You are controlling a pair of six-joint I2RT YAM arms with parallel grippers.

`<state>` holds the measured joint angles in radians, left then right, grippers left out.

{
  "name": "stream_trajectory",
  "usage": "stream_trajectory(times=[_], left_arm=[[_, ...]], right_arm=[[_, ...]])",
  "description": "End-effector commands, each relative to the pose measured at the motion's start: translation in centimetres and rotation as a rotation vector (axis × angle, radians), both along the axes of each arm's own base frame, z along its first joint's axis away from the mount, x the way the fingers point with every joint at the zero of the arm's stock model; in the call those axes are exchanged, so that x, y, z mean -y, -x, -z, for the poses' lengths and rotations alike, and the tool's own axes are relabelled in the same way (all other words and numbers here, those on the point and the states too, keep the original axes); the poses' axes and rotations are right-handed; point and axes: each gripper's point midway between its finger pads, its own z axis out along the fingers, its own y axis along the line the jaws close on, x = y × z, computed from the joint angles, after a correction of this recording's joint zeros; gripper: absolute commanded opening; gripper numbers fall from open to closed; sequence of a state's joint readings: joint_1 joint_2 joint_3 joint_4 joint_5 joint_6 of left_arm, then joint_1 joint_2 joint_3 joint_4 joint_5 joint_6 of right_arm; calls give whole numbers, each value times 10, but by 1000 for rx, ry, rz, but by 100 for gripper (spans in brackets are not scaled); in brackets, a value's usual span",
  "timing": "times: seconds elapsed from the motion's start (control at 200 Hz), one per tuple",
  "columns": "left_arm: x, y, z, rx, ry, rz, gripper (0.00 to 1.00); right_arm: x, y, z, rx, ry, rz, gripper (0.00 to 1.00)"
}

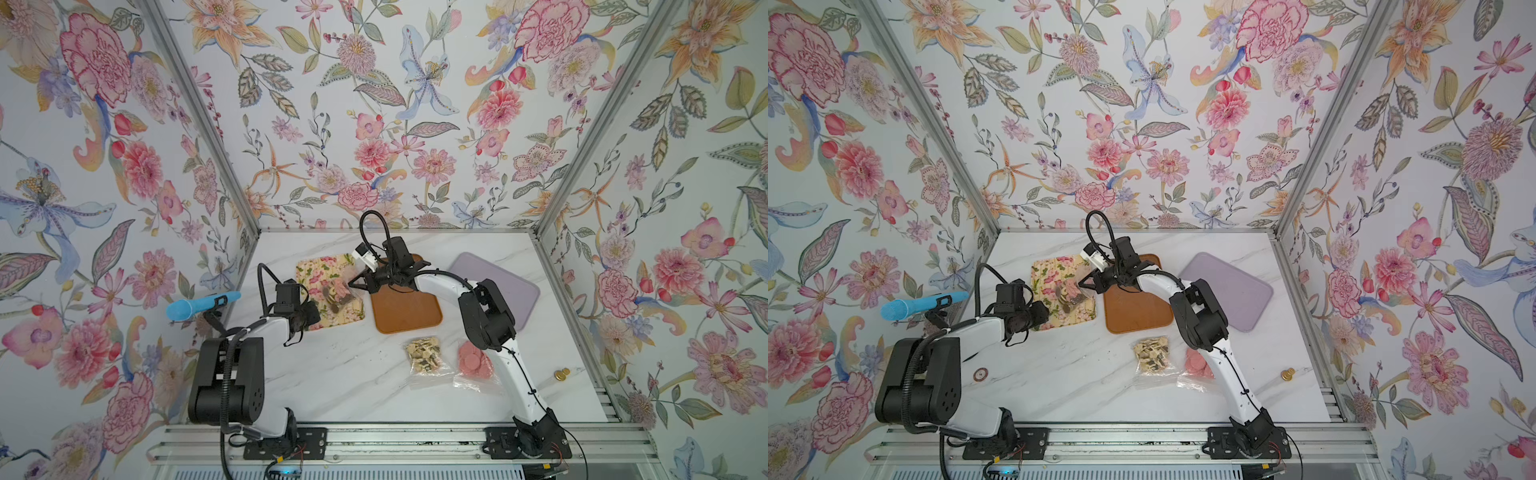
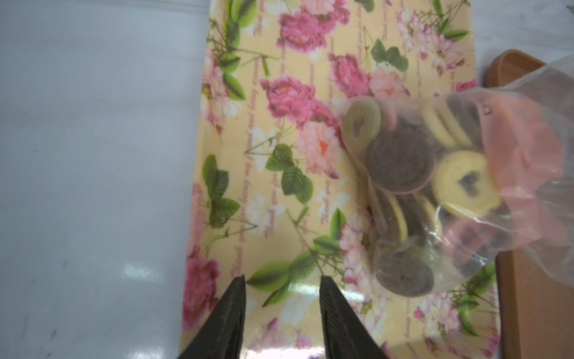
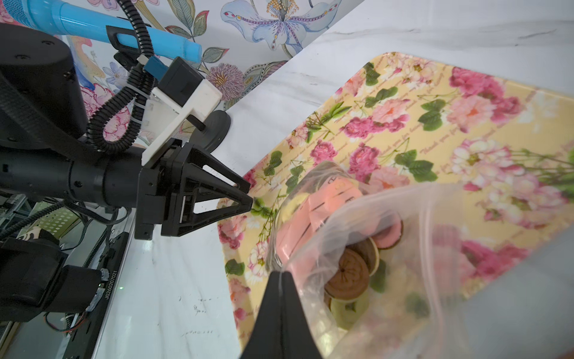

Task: Pour cookies out of the ziploc bag
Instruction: Move the tray at the center of the board.

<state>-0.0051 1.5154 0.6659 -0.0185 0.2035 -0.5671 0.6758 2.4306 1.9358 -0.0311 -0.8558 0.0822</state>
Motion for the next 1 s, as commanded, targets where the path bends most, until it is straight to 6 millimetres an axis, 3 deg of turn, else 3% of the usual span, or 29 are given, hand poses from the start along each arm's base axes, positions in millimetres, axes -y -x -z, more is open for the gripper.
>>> stream_trajectory(times=[0.0, 0.385, 0.521, 0.816, 0.996], left_arm=[[-3, 26, 20, -132, -33, 2, 44], [-8, 80, 25, -170, -58, -17, 45], [-3, 81, 14, -102, -23, -18, 46], [1, 71, -32, 113, 67, -86, 46], [-6, 73, -54, 191, 58, -132, 46]], right_arm=[[-2, 11, -37, 68, -43, -32, 0], [-13, 30, -55, 97, -66, -72, 0], [-33, 39, -65, 104, -97, -111, 0], [-90, 53, -89, 107, -207, -195, 0], [-107, 52, -103, 82, -324, -188, 0]])
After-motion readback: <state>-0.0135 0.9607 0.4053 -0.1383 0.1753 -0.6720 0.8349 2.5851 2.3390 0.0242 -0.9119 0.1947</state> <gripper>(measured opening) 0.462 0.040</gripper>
